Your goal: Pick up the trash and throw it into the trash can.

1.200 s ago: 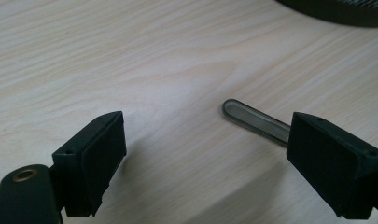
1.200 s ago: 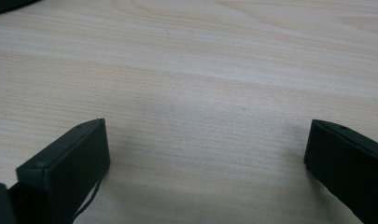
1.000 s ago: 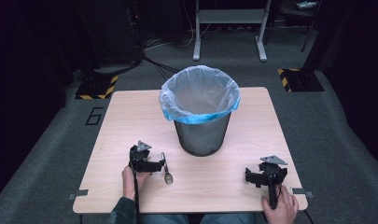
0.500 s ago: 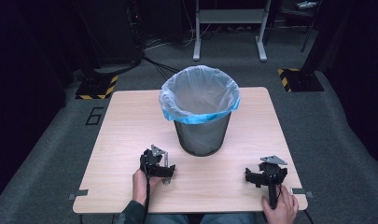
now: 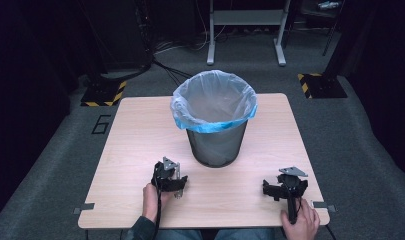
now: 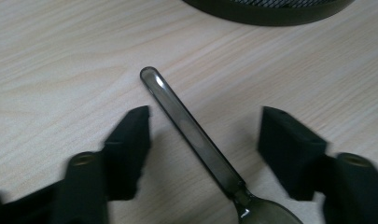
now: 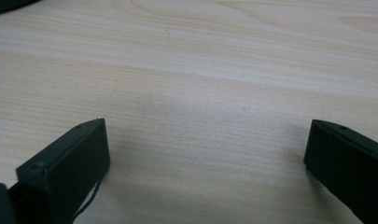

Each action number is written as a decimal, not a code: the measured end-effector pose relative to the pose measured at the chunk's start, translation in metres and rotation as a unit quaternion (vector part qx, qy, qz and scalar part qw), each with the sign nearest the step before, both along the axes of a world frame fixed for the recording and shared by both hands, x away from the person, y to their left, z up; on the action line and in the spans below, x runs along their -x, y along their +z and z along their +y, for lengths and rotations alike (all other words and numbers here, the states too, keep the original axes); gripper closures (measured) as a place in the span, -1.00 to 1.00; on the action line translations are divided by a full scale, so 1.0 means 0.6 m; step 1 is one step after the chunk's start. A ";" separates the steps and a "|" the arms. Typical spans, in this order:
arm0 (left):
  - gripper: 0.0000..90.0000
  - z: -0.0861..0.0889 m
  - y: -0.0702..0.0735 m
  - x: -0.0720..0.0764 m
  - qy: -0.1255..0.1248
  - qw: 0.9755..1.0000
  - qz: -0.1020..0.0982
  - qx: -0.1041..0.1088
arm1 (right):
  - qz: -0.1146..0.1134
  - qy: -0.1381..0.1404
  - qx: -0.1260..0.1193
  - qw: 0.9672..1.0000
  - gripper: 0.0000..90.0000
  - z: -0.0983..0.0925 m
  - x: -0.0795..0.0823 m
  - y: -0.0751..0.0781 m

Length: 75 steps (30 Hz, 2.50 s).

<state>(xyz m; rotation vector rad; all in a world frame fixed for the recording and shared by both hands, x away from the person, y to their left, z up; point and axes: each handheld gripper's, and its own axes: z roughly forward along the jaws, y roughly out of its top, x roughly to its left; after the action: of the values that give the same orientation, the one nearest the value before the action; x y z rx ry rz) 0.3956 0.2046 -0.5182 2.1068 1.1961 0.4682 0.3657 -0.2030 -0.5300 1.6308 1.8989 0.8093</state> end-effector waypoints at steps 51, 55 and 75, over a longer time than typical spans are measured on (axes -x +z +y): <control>0.76 0.060 0.068 0.009 0.031 0.995 -0.080 0.053 | 0.000 0.000 0.000 1.000 -1.00 0.000 0.000 0.000; 0.76 0.063 0.075 0.007 0.034 0.994 -0.084 0.055 | 0.000 0.000 0.000 1.000 -1.00 0.000 0.000 0.000; 0.76 0.078 0.114 -0.004 0.029 0.993 -0.099 0.060 | 0.000 0.000 0.000 1.000 -1.00 0.000 0.000 0.000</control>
<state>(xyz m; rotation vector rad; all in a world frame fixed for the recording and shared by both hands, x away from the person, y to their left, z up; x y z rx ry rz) 0.3982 0.2514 -0.4495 1.8811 1.1450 0.6017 0.3658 -0.2030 -0.5300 1.6308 1.8987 0.8099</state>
